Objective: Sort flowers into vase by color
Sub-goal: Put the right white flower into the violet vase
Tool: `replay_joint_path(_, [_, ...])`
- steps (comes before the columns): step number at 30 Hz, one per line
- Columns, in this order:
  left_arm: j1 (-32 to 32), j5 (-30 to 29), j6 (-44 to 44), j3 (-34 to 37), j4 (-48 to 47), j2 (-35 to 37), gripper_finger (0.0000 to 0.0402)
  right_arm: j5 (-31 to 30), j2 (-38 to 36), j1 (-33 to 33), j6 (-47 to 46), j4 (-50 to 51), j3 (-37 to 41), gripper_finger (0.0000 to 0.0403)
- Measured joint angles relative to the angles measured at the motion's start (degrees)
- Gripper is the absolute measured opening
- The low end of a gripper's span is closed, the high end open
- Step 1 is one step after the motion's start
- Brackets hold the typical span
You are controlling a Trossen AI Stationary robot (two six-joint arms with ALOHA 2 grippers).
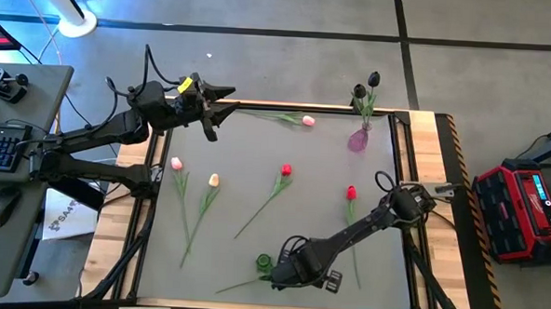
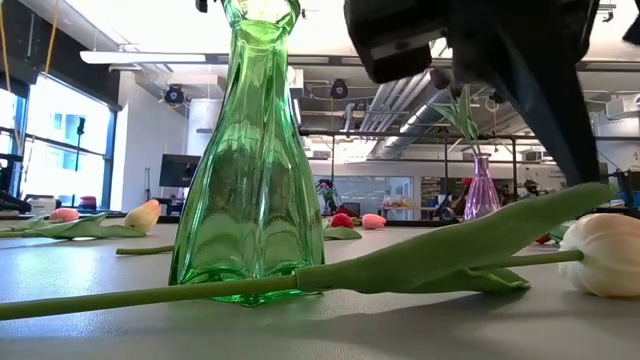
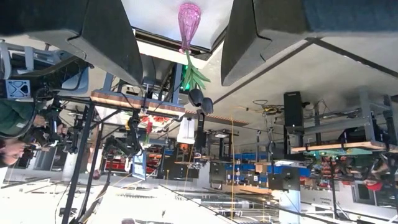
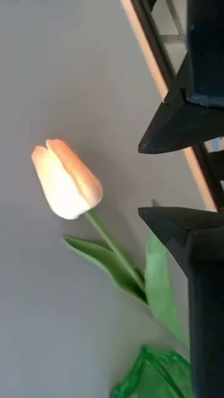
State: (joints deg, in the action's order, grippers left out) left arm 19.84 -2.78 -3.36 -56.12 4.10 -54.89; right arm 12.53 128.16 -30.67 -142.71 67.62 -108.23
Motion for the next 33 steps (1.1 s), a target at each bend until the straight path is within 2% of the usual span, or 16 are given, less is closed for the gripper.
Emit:
replay_joint_path(10, [0.02,0.02,0.00,0.00,0.00,0.00,0.0206,1.11,0.03,1.79,-1.31,-5.96,2.69,0.0138])
replay_joint_path(19, [0.00,0.02,0.00,0.00,0.00,0.00,0.0206,-0.92,0.02,3.39,-0.80,-2.34,2.99,0.0138])
replay_joint_path(26, [0.00,0.02,0.00,0.00,-0.02,0.00,0.0206,0.11,-0.02,2.57,0.08,-7.16,7.86,0.0138])
replay_joint_path(33, [0.01,0.02,-0.02,0.00,-0.01,0.00,0.0206,-2.22,0.00,2.51,0.32,-5.41,7.92,0.0138])
